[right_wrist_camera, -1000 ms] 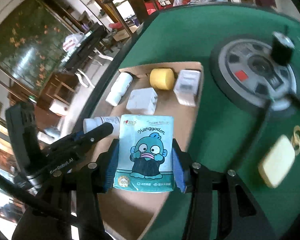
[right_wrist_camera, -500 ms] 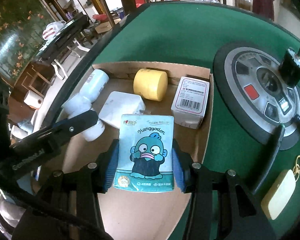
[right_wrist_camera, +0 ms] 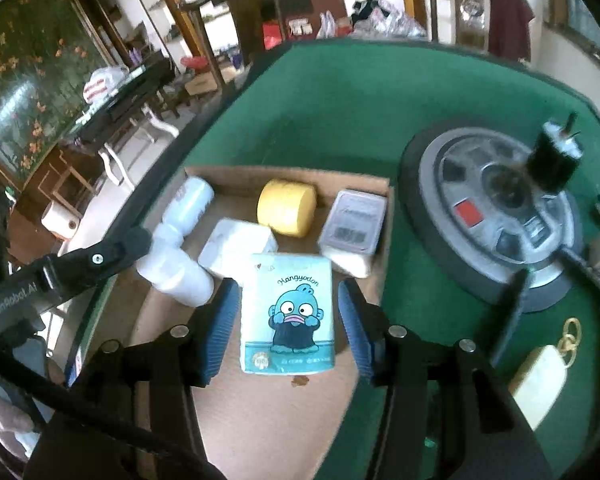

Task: Organize objects
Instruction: 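Carry jar and tissue pack into the cardboard box and release both, then move both open tools back over the table items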

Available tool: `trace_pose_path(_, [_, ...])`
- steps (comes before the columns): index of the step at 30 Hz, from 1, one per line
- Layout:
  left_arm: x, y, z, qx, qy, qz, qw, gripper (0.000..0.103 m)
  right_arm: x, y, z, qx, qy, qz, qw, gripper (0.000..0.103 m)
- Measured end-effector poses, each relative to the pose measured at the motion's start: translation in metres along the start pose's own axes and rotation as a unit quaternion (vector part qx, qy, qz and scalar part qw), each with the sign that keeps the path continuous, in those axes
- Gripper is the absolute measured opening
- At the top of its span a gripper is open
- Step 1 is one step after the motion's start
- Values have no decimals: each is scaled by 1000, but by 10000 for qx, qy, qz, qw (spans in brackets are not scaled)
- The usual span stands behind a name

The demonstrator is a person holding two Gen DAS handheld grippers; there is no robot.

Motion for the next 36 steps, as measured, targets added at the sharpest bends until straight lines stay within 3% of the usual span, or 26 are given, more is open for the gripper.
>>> trace_pose_path(3, [-2,-2,-17,-218,-18,-37,9998,60,-10,-1,-20,-240,-54,43,9997,61])
trace_pose_path(7, [-12,-10,-30,-353,-65,-51,9993,61,-26,-5,-37,-403,-50,164,9990,61])
trace_pose_path(16, [-75,-53,-29,78,-305,504,9982,61,-83,-26,-77,-585,-188,483,9969,61])
trace_pose_path(22, [-138,-103,-34,151,-671,1087,9917,62,-165,-52,-120,-773,-564,998,9904,60])
trace_pose_path(29, [-197,-157,-12,586,-1145,1480,9806,62,-273,-85,-176,-1016,-1325,1761,9701,61])
trace_pose_path(33, [-220,-182,0,857,-1123,1716,9750,62,-313,-102,-197,-1211,-1420,2220,9570,68])
trace_pose_path(36, [-231,-194,4,1001,-1088,1835,9718,62,-326,-112,-196,-1180,-1272,2345,9565,68])
Point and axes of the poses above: each gripper's, at about its wrist camera, not at the fingertips, and z roughly the way its jaws point, x to its left, y to its top, the point moved 5 cm from there along z, roughly the way its jaws point, and after that the axes turned 1 degree about -x, right-handed, at the moved point
